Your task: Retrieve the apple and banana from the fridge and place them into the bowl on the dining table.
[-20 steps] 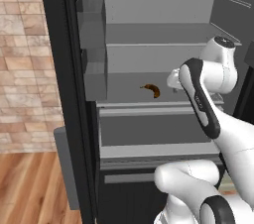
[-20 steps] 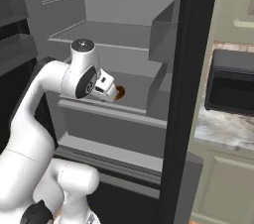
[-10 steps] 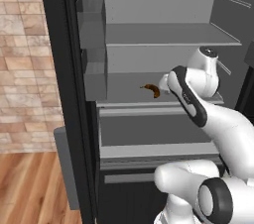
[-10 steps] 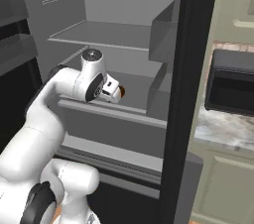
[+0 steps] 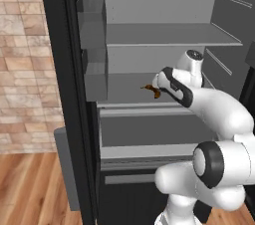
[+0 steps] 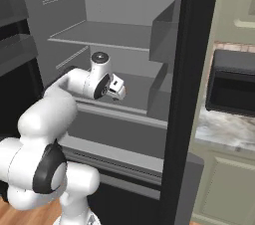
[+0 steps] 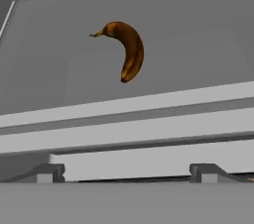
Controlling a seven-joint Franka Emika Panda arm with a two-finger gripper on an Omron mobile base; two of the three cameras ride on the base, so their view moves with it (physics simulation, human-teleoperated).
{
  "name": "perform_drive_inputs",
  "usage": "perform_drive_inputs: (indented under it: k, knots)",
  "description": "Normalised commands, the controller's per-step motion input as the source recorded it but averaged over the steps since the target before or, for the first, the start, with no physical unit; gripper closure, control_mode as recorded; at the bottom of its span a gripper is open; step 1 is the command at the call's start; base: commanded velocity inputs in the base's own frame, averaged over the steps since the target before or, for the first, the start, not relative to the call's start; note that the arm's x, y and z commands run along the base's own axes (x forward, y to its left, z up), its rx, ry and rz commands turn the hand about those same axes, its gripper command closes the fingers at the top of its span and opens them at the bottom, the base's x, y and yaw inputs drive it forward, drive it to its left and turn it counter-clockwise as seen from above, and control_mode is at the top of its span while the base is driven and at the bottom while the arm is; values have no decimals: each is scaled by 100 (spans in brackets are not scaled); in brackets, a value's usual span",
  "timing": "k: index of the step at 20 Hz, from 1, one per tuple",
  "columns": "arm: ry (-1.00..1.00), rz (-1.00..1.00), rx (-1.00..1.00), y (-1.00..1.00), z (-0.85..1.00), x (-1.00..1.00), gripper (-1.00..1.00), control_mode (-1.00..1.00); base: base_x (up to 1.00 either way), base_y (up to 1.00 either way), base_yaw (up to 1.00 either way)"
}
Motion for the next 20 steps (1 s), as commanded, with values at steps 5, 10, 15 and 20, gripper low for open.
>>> perform_drive_inputs:
  k: [5, 10, 15, 20]
  knots:
    - [0, 0, 0, -4, -29, 62, -100, -100, 0, 0, 0]
    - [0, 0, 0, -18, -30, 48, -100, -100, 0, 0, 0]
    - [0, 0, 0, -14, -27, 47, -100, -100, 0, 0, 0]
    - [0, 0, 0, 0, -22, 62, -100, -100, 0, 0, 0]
